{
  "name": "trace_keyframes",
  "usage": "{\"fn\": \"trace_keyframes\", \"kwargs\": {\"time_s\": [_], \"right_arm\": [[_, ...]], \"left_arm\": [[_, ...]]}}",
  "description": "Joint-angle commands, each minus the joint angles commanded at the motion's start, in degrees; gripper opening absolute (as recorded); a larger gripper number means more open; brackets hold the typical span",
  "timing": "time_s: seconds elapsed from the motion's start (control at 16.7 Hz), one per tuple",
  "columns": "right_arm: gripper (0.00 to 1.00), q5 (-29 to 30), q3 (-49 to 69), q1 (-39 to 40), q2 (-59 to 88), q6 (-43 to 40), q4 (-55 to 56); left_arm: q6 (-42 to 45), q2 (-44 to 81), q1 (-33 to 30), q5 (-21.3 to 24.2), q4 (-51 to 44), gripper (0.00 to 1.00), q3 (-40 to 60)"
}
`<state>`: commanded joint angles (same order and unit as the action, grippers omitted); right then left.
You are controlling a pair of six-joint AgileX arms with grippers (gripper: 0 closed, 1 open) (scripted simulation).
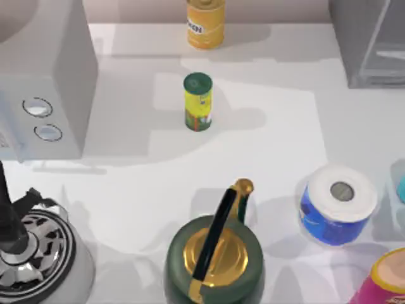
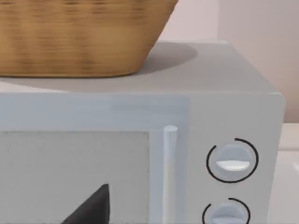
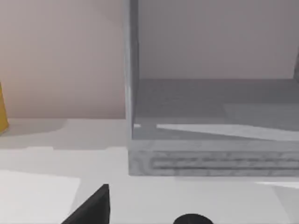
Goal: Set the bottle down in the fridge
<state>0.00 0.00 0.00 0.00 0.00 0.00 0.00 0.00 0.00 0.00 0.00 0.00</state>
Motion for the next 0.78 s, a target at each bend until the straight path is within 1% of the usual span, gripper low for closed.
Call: {"fn": "trace_keyframes", "kwargs": {"time_s": [0.18, 0.36, 0.54, 0.78], "right_arm": [[1.00, -0.7, 0.2, -0.6, 0.7, -0.7, -0.3], [1.00, -5.9, 3.2, -4.7, 6.2, -5.6, -1.1], [1.00, -15.8, 9.9, -11.3, 17.0, -13.7, -1.5], [1.00, -32.0, 21.1, -20.8, 38.8, -28.0, -3.1]], "left_arm": [[0.0, 0.0, 0.0, 0.0, 0.0, 1.00, 0.0], [0.0, 0.0, 0.0, 0.0, 0.0, 1.00, 0.0], [0.0, 0.0, 0.0, 0.0, 0.0, 1.00, 0.0], [0.0, 0.0, 0.0, 0.0, 0.0, 1.00, 0.0]]}}
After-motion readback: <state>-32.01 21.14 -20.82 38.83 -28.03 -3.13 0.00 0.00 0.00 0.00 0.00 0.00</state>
